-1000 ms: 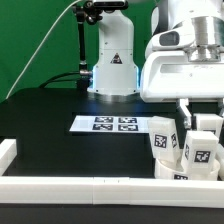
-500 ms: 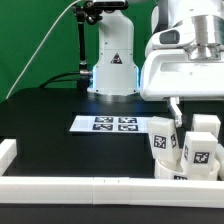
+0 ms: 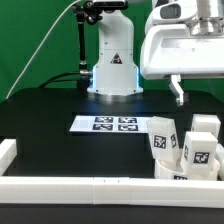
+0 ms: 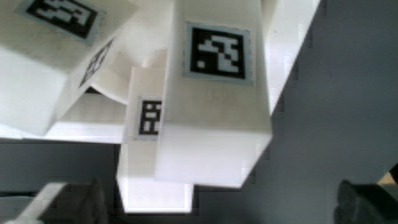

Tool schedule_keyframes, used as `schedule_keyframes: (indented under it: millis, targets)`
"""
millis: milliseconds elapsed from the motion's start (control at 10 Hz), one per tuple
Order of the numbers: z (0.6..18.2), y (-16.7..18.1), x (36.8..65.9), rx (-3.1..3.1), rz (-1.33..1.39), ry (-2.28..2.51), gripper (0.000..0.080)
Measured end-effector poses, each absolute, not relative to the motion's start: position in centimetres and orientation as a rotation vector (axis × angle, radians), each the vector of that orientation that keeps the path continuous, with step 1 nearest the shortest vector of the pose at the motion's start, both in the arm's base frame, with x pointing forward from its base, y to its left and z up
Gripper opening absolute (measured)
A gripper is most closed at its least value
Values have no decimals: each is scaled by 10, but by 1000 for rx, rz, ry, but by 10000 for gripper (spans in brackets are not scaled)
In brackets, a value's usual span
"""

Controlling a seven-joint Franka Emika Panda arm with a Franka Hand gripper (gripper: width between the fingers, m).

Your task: Assemble stool

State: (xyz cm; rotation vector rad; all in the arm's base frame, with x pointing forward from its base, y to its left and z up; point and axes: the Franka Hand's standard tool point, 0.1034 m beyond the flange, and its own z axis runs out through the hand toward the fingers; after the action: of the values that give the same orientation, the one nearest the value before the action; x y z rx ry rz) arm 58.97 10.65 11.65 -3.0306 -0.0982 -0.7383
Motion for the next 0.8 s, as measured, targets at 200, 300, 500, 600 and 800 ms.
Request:
schedule_keyframes:
  millis: [200, 300, 500, 600, 800]
  targets:
    - [114, 107, 588, -3037, -706, -99, 649]
    - [114, 106, 588, -3037, -704, -77, 649]
    - [103, 103, 579, -3053, -519, 69, 649]
    - [101, 106, 579, -3064, -360, 109, 649]
    - [102, 105, 577, -3074, -196, 116, 649]
